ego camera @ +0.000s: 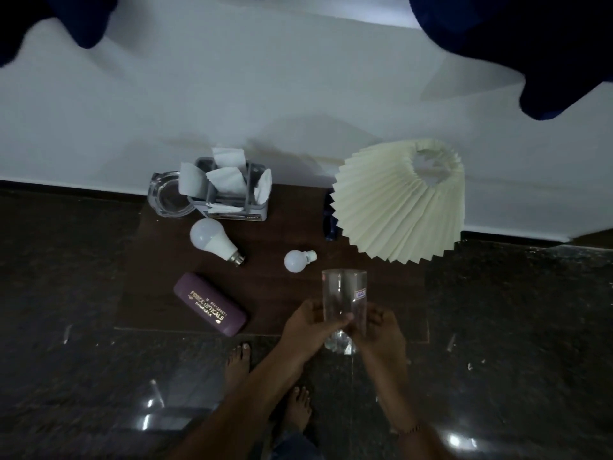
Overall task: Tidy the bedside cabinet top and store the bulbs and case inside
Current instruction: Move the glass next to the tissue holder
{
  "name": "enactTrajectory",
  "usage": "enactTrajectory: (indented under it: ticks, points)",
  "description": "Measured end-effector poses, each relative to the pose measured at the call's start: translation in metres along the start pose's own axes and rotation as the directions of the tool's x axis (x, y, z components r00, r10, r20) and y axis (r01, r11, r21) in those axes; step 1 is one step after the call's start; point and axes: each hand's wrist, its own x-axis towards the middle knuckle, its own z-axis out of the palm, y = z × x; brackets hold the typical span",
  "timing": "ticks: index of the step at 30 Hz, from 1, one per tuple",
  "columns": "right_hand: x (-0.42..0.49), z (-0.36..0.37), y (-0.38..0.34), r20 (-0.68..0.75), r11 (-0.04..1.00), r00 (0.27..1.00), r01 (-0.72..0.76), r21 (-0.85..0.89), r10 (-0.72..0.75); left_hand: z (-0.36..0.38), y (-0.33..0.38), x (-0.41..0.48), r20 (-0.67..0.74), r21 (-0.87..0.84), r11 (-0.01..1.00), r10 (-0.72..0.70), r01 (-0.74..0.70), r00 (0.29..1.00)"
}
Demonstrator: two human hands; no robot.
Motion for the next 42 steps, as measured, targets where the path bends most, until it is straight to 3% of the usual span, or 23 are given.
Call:
enactTrajectory:
  ticks: [6, 10, 17, 21, 25, 29, 33, 35, 38, 42]
  points:
    - [-0.037, 0.061, -0.052, 0.189, 0.997, 0.979, 0.077, 0.033, -0.082, -0.092, 0.016, -0.034, -0.195, 0.266, 0.96, 0.14, -0.085, 0.971]
    - [-0.042, 0.101, -0.094, 0.367, 0.986, 0.915, 0.151, 0.071, -0.167, -0.161, 0.046, -0.039, -0.301, 0.43, 0.892, 0.286, -0.138, 0.91]
    - [-0.02, 0.171, -0.198, 0.504, 0.927, 0.785, 0.36, 0.104, -0.361, -0.27, 0.097, -0.037, -0.307, 0.533, 0.823, 0.406, -0.199, 0.861]
    - [0.008, 0.198, -0.265, 0.52, 0.92, 0.789, 0.392, -0.014, -0.329, -0.303, 0.125, -0.025, -0.27, 0.538, 0.799, 0.464, -0.267, 0.843]
    - [0.03, 0.212, -0.297, 0.559, 0.792, 0.749, 0.559, -0.246, -0.355, -0.32, 0.146, -0.002, -0.21, 0.497, 0.806, 0.471, -0.321, 0.857]
    - [0.046, 0.229, -0.308, 0.509, 0.708, 0.751, 0.622, -0.334, -0.42, -0.324, 0.161, 0.019, -0.176, 0.484, 0.805, 0.474, -0.343, 0.863]
    - [0.06, 0.247, -0.309, 0.477, 0.64, 0.748, 0.653, -0.404, -0.462, -0.342, 0.177, 0.031, -0.078, 0.431, 0.843, 0.391, -0.323, 0.917]
    - [0.067, 0.252, -0.308, 0.472, 0.609, 0.745, 0.662, -0.436, -0.471, -0.35, 0.186, 0.034, -0.053, 0.264, 0.92, 0.313, -0.289, 0.948]
    - [0.077, 0.255, -0.305, 0.476, 0.593, 0.75, 0.658, -0.464, -0.46, -0.35, 0.196, 0.044, -0.169, -0.001, 0.988, 0.152, -0.154, 0.974]
    - [0.088, 0.259, -0.298, 0.502, 0.597, 0.767, 0.633, -0.492, -0.4, -0.341, 0.195, 0.065, -0.305, 0.193, 0.971, 0.193, -0.138, 0.932]
